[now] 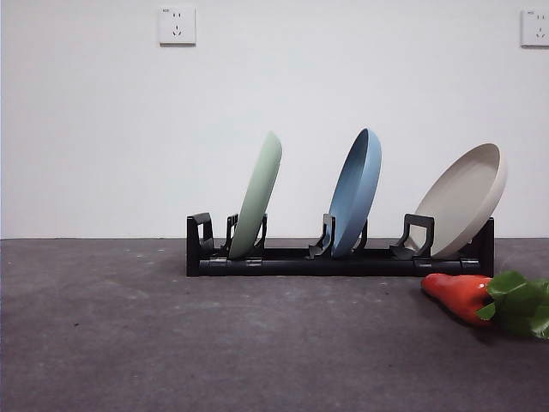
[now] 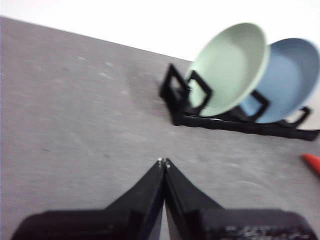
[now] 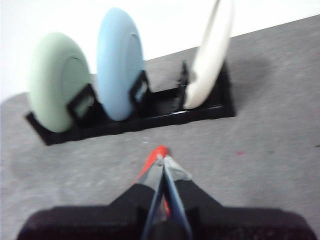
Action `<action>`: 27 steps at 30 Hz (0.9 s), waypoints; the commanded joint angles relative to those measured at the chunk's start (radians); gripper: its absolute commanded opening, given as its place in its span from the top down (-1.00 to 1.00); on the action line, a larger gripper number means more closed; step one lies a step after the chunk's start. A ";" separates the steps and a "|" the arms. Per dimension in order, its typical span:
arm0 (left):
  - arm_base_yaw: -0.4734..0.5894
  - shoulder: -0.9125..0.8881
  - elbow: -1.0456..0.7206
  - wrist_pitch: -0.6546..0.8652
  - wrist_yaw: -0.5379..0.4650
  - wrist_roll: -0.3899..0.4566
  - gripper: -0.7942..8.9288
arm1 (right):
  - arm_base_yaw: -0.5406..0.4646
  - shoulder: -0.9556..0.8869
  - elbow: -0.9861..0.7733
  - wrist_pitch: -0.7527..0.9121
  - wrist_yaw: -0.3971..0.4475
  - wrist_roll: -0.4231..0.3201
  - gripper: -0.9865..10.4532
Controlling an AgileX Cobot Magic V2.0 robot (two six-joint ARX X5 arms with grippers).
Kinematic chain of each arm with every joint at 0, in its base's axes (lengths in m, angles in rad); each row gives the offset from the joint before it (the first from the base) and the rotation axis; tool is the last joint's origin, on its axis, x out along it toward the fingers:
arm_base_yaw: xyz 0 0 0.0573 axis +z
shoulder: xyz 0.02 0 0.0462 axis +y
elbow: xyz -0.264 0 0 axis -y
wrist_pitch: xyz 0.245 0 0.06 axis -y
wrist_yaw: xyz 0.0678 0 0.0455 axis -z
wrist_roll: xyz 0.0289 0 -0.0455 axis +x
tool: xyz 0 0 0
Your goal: Take the green plate from the plate rack,put the plate on the table,take the carrot from the table,put the carrot in the plate
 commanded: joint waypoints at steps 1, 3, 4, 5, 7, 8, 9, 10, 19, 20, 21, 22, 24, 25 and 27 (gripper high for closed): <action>0.001 -0.003 0.045 0.005 0.045 -0.076 0.85 | 0.000 0.005 0.042 0.009 -0.007 0.116 0.85; 0.001 -0.001 0.084 -0.008 0.051 -0.101 0.85 | 0.000 0.018 0.084 0.000 -0.011 0.143 0.85; 0.001 0.003 0.108 -0.019 0.060 -0.117 0.85 | 0.000 0.029 0.112 -0.010 -0.023 0.143 0.85; 0.001 0.006 0.130 -0.031 0.074 -0.119 0.85 | 0.000 0.042 0.137 -0.019 -0.039 0.143 0.85; 0.001 0.024 0.185 -0.059 0.099 -0.117 0.85 | 0.000 0.080 0.203 -0.055 -0.064 0.134 0.85; 0.001 0.035 0.209 -0.072 0.104 -0.117 0.85 | 0.001 0.101 0.235 -0.080 -0.071 0.126 0.85; 0.001 0.050 0.237 -0.085 0.120 -0.114 0.85 | 0.001 0.128 0.274 -0.113 -0.088 0.114 0.85; 0.001 0.066 0.266 -0.099 0.135 -0.110 0.85 | 0.001 0.159 0.314 -0.149 -0.101 0.098 0.85; 0.001 0.273 0.527 -0.290 0.344 -0.016 0.85 | 0.002 0.463 0.703 -0.555 -0.256 -0.159 0.85; 0.001 0.303 0.558 -0.316 0.376 0.006 0.85 | 0.002 0.500 0.749 -0.612 -0.274 -0.190 0.85; 0.001 0.330 0.585 -0.341 0.403 0.022 0.85 | 0.002 0.531 0.787 -0.661 -0.289 -0.211 0.85; 0.001 0.365 0.619 -0.373 0.438 0.038 0.85 | 0.002 0.571 0.835 -0.727 -0.303 -0.236 0.85; 0.000 0.415 0.668 -0.428 0.473 0.068 0.85 | 0.002 0.625 0.898 -0.819 -0.321 -0.259 0.85; 0.000 0.444 0.697 -0.465 0.488 0.090 0.85 | 0.002 0.651 0.927 -0.869 -0.325 -0.273 0.85; -0.002 0.492 0.748 -0.538 0.494 0.144 0.85 | 0.002 0.692 0.971 -0.960 -0.324 -0.309 0.85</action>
